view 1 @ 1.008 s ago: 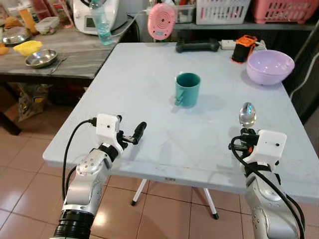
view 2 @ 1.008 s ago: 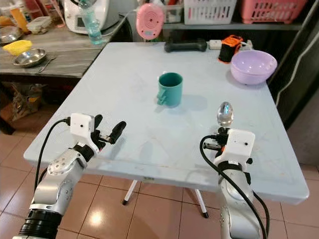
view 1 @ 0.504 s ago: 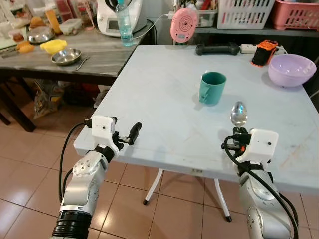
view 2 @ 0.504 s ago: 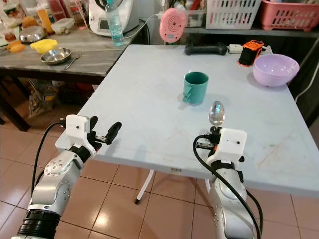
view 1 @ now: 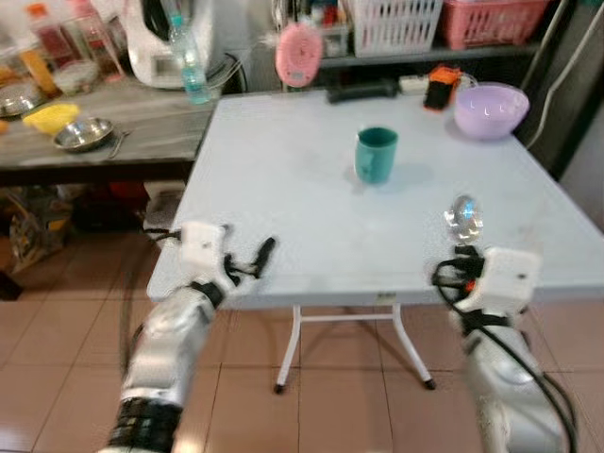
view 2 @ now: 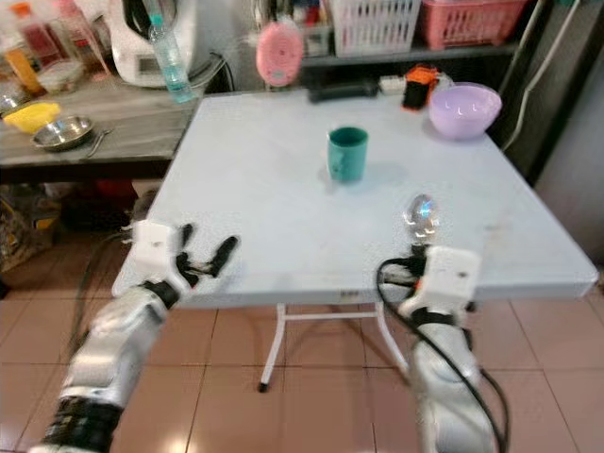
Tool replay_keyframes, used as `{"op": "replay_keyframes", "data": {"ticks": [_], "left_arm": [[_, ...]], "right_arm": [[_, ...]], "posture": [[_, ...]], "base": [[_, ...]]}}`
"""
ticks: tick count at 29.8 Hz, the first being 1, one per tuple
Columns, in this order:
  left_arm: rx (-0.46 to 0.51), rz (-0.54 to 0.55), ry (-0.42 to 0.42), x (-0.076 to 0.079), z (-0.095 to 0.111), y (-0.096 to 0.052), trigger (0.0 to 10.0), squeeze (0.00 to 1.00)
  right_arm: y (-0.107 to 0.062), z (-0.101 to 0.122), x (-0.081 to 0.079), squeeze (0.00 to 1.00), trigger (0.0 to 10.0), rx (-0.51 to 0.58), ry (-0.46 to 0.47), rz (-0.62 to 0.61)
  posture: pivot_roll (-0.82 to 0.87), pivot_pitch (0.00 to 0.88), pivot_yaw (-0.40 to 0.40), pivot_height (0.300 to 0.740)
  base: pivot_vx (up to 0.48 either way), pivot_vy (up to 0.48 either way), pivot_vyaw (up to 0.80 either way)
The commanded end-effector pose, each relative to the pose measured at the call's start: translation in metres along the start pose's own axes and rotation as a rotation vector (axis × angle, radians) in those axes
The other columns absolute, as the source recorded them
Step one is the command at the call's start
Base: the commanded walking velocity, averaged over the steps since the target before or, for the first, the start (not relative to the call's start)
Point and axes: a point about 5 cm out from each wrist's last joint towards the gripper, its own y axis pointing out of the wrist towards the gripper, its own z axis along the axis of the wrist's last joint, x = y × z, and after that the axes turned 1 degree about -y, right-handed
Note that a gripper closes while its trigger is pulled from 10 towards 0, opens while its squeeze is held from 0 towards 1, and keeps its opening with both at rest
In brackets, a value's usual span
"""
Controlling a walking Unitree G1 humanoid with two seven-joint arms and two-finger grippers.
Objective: Setting the table
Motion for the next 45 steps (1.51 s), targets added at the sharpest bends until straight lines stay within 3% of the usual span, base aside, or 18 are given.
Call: {"op": "replay_keyframes", "data": {"ticks": [1, 45], "left_arm": [[-0.001, 0.039, 0.024, -0.0130, 0.0016, -0.0059, 10.0, 0.00], [0.015, 0.045, 0.043, -0.0091, -0.0009, 0.0002, 10.0, 0.00]], "right_arm": [[-0.0006, 0.0050, -0.0106, 0.00, 10.0, 0.024, 0.021, 0.030], [0.0068, 0.0043, -0.0128, 0.00, 10.0, 0.036, 0.011, 0.043]], "posture": [[-0.12, 0.033, 0.087, 0.740], [-0.10, 0.000, 0.083, 0.740]], "base": [[0.000, 0.480, 0.00], [0.000, 0.480, 0.09]]}}
